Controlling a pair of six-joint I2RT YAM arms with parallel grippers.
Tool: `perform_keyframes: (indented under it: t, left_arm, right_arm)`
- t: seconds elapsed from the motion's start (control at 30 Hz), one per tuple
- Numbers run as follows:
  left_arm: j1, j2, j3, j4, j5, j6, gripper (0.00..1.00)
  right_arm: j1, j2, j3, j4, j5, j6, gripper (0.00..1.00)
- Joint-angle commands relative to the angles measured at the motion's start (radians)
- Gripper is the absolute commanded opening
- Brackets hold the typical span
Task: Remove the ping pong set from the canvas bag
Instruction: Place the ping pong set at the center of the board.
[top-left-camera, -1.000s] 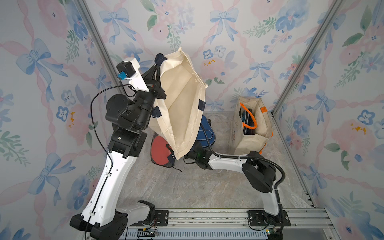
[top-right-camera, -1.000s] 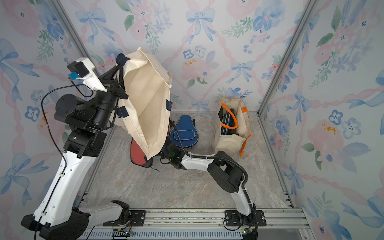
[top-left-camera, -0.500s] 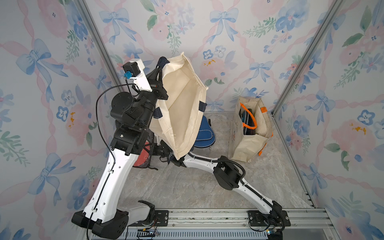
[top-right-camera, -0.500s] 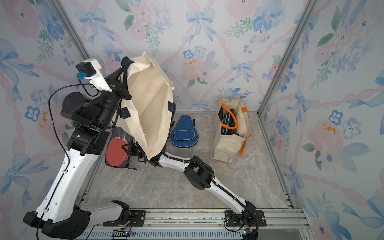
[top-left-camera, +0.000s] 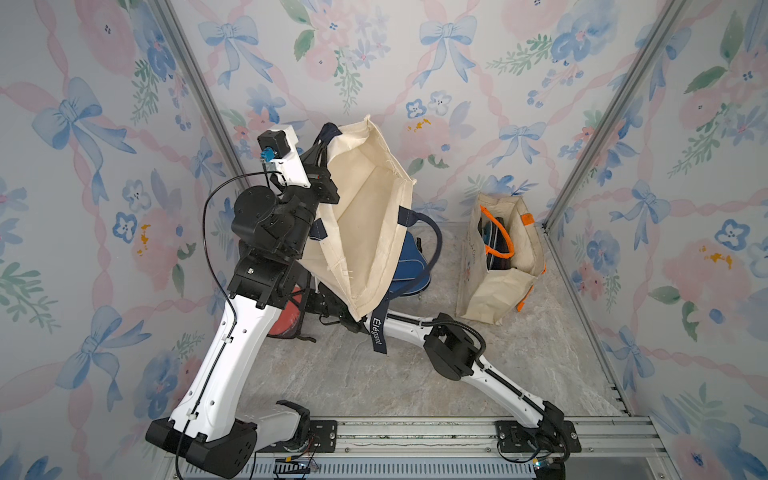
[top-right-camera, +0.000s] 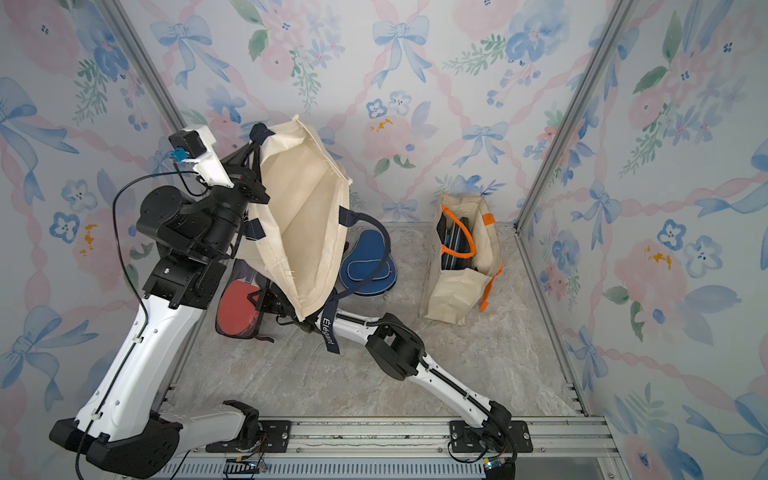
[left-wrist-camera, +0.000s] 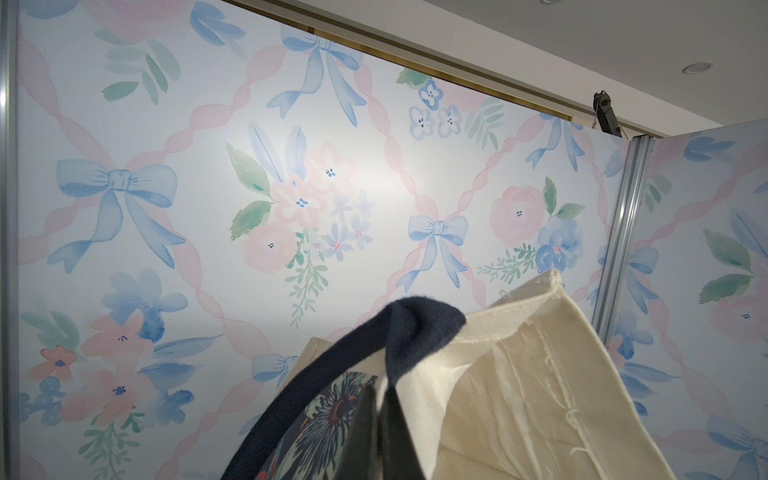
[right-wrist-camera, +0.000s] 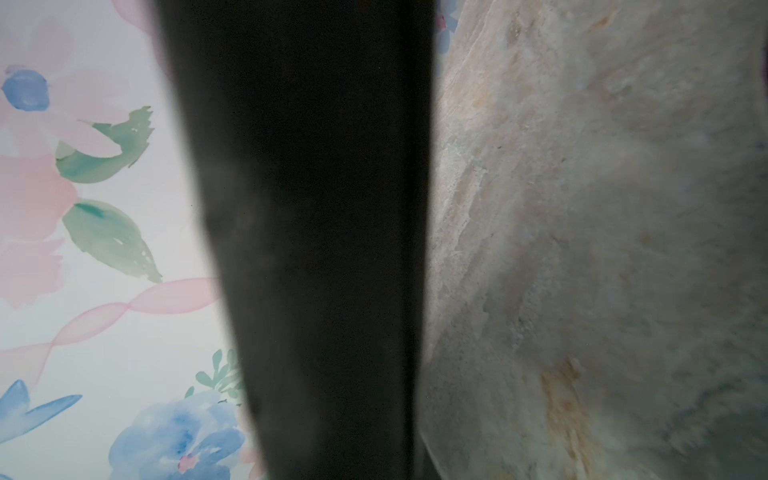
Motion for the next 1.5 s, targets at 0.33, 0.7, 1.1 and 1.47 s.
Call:
perform_keyframes:
  t: [0.33,0.7,1.1,1.47]
  left_arm:
    - [-0.002,-0.05,-0.035,0.096,-0.004,0.013,0.0]
    - [-0.002,-0.063,-0.05,0.1,-0.012,0.013,0.0]
    - [-0.002,-0.062,-0.041,0.098,-0.012,0.016,0.0]
    - [-0.002,-0.063,-0.051,0.088,-0.073,0.032,0.0]
  right_arm:
    - [0.001,0.046,0.076,-0.082,0.05,0.054,0.19]
    - [-0.007,0.07,0.092,-0.149,0.015,0.134,0.35]
    - [-0.029,-0.078,-0.043,-0.279,-0.067,0.002,0.96]
    - [-0.048,-0.39,-0.598,-0.037,0.02,-0.036,0.97]
